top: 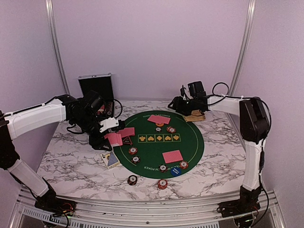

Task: Distribute texas hold em gaming equipment

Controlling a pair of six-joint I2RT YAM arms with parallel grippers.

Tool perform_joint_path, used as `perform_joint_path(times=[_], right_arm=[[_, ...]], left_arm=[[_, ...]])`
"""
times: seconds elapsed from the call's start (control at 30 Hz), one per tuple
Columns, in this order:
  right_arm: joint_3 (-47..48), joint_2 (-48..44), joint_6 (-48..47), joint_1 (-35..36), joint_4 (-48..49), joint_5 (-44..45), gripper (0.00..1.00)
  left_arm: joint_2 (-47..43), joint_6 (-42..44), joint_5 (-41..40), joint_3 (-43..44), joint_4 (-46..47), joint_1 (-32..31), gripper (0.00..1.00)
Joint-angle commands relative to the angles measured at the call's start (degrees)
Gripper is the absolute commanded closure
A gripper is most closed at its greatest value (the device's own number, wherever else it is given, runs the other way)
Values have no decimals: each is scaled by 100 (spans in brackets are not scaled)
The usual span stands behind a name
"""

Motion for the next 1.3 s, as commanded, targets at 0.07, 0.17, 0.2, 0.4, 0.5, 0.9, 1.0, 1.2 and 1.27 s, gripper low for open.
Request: perform_joint_path(times=[0.07, 0.17, 0.2, 0.4, 0.5, 0.9, 1.0, 1.2, 1.27], right_arm=[[-1553, -1206, 465, 741, 904, -472, 31], [-2266, -1575, 875, 1222, 1443, -714, 24], [-2499, -1679, 1065, 1402, 1711, -769, 23], [-3127, -1826, 1921, 2277, 2862, -990, 18], [-2981, -1621, 2174, 2584, 3243, -1109, 17], [-2324, -771, 2851, 3142, 4172, -1335, 16], [-2169, -605, 2949, 3170, 4346, -1391, 15], [-1940, -351, 3180, 3185, 4636, -1569, 14], [-1832, -266, 3179, 3213, 4643, -1622, 14]], left_arm=[[-152, -4, 21, 8, -48, -2, 100], [-163, -5, 21, 8, -40, -2, 100], [-157, -9, 32, 13, -44, -2, 100], [-132, -65, 136, 28, -43, -2, 100], [-145, -79, 169, 5, -43, -2, 100], [-233, -109, 179, -81, -43, -24, 100], [-248, -107, 192, -78, -43, -44, 100], [-256, -168, 190, -1, -48, -87, 100], [-259, -165, 181, -3, -43, -111, 100]])
